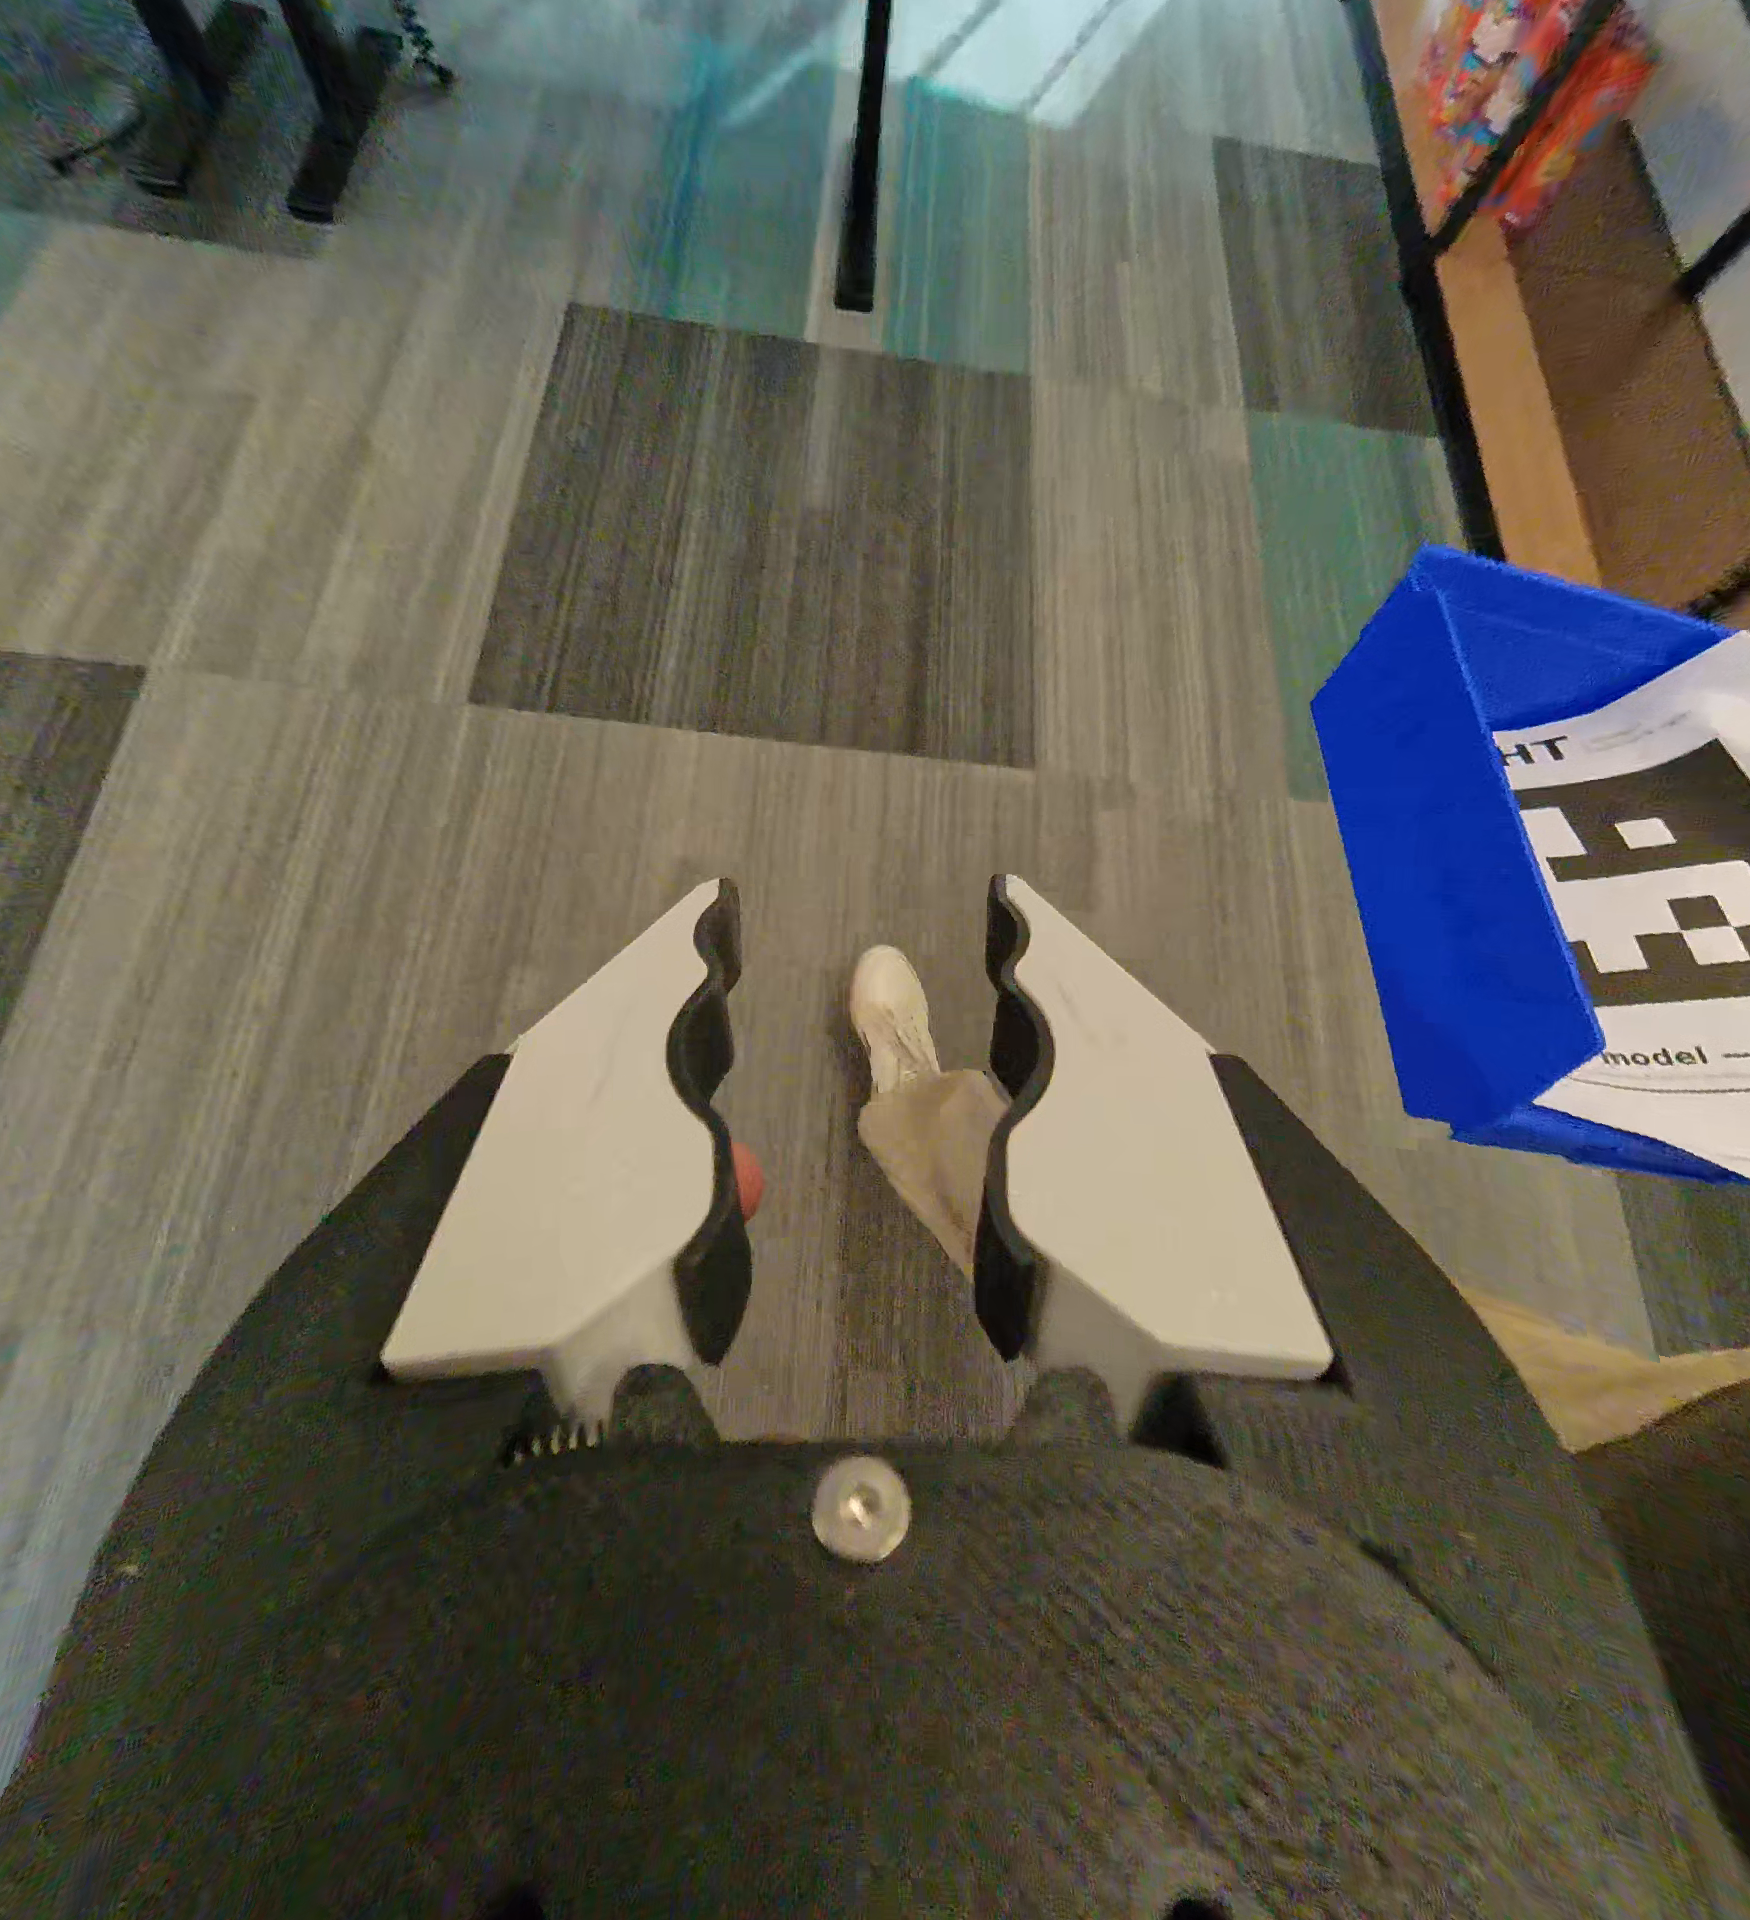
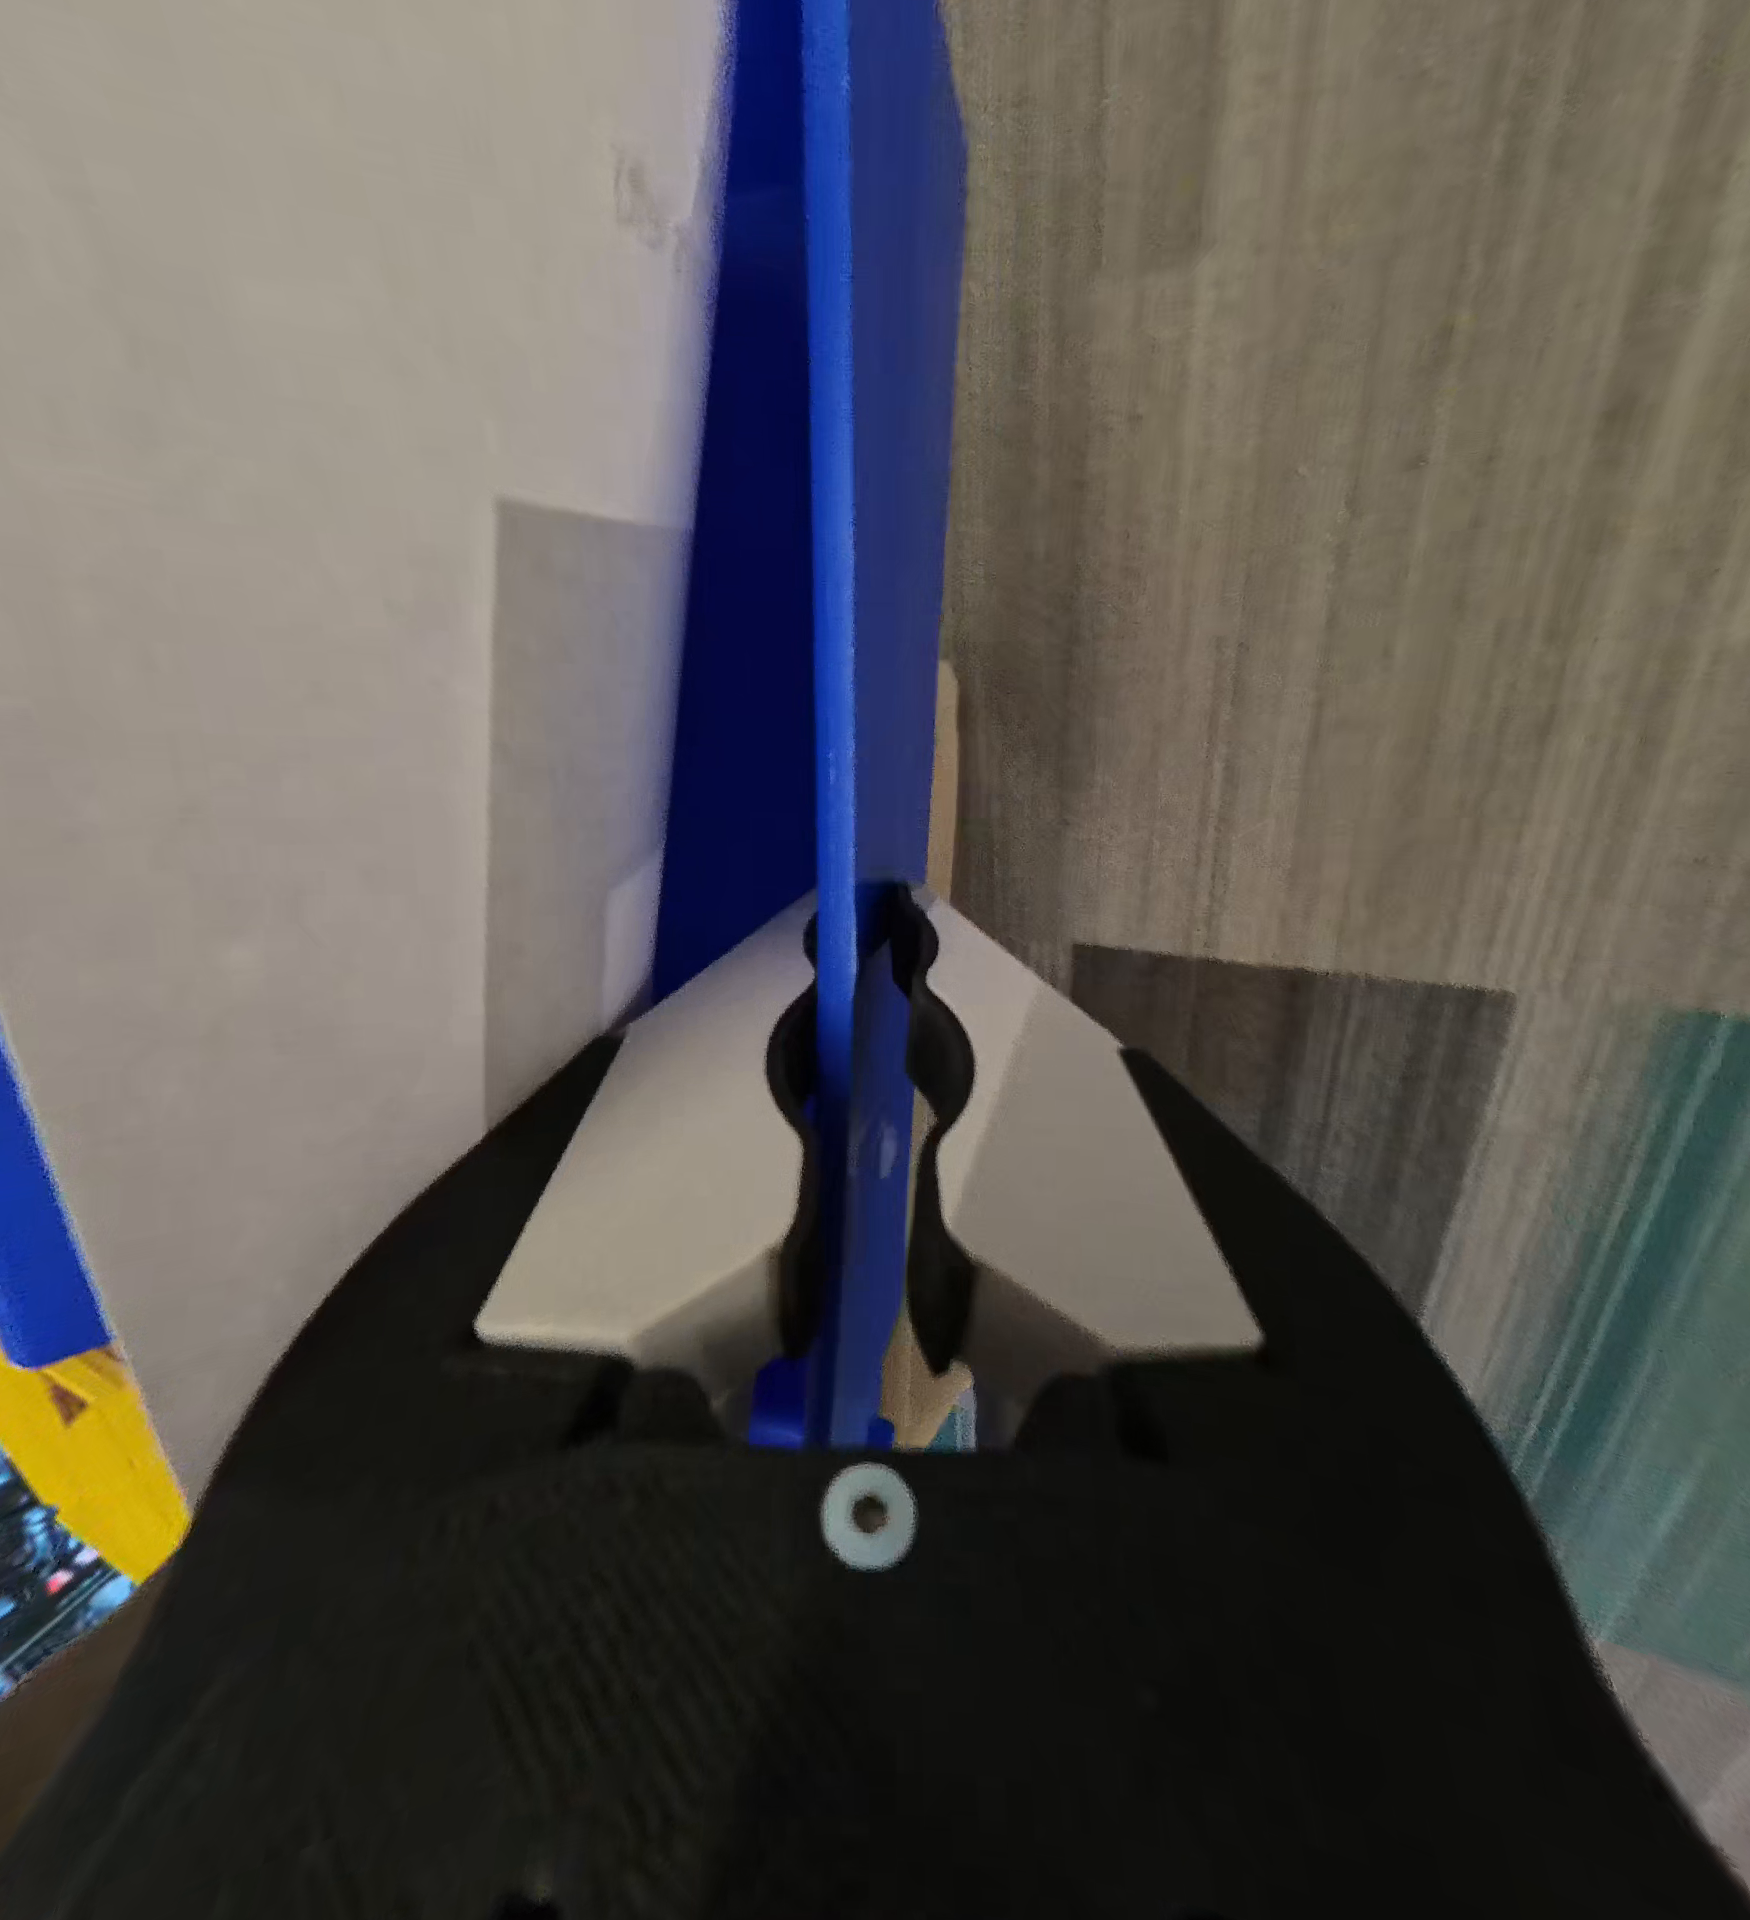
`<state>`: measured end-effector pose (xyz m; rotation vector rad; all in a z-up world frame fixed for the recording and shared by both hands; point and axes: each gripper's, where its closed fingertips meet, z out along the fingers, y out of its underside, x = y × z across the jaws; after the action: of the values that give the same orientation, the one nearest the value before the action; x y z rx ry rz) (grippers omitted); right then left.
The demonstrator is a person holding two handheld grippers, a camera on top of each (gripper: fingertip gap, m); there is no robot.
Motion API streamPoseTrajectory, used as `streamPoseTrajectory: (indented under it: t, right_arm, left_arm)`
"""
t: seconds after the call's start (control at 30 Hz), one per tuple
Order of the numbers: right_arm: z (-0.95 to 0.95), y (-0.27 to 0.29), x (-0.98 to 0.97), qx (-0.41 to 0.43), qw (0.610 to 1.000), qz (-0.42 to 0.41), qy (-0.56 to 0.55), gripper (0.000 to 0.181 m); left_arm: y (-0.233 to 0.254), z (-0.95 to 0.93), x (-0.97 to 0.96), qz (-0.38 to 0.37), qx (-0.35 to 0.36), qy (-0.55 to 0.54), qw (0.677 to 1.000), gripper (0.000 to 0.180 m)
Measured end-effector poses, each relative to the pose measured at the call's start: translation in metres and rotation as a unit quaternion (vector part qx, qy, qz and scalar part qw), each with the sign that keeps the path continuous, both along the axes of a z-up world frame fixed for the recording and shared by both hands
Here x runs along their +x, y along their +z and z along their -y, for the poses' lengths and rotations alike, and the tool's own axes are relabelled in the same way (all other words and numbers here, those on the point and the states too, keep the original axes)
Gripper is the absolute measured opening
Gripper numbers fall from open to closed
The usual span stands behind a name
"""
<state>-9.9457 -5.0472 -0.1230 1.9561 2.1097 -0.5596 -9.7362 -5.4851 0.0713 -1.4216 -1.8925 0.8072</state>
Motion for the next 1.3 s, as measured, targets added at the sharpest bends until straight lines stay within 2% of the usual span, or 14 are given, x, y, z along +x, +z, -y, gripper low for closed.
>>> streamPoseTrajectory:
  t: [0.17,0.33,0.43,0.6,0.73,1.0,1.13,1.3]
  right_arm:
    - [0.146,-0.013,-0.158,-0.004,1.0,0.003,0.023,0.006]
    - [0.292,0.014,-0.32,0.003,0.999,-0.002,0.051,0.006]
    - [0.384,0.025,-0.413,-0.002,0.998,-0.019,0.066,0.005]
    - [0.55,0.024,-0.563,0.002,0.996,-0.037,0.083,0.006]
    - [0.675,0.031,-0.665,0.005,0.997,-0.026,0.077,0.006]
    - [0.947,0.077,-0.895,-0.02,0.992,-0.042,0.121,0.005]
    - [1.08,0.071,-1.017,-0.048,0.986,-0.056,0.15,0.006]
    - [1.24,0.05,-1.172,-0.07,0.98,-0.064,0.173,0.007]
  left_arm:
    - [-0.04,0.131,-0.133,0.034,0.02,0.094,0.995,0.037]
    - [-0.009,0.246,-0.265,0.027,0.051,0.135,0.989,0.035]
    - [-0.008,0.327,-0.34,0.025,0.04,0.145,0.988,0.035]
    - [-0.059,0.479,-0.46,0.009,0.042,0.207,0.977,0.027]
    - [-0.072,0.601,-0.576,0.002,0.036,0.185,0.982,0.024]
    - [-0.007,0.805,-0.819,-0.031,0.084,0.098,0.991,0.036]
    - [-0.033,0.893,-0.934,-0.019,0.063,0.073,0.995,0.038]
    - [-0.06,0.985,-1.077,-0.001,0.113,0.117,0.987,0.036]
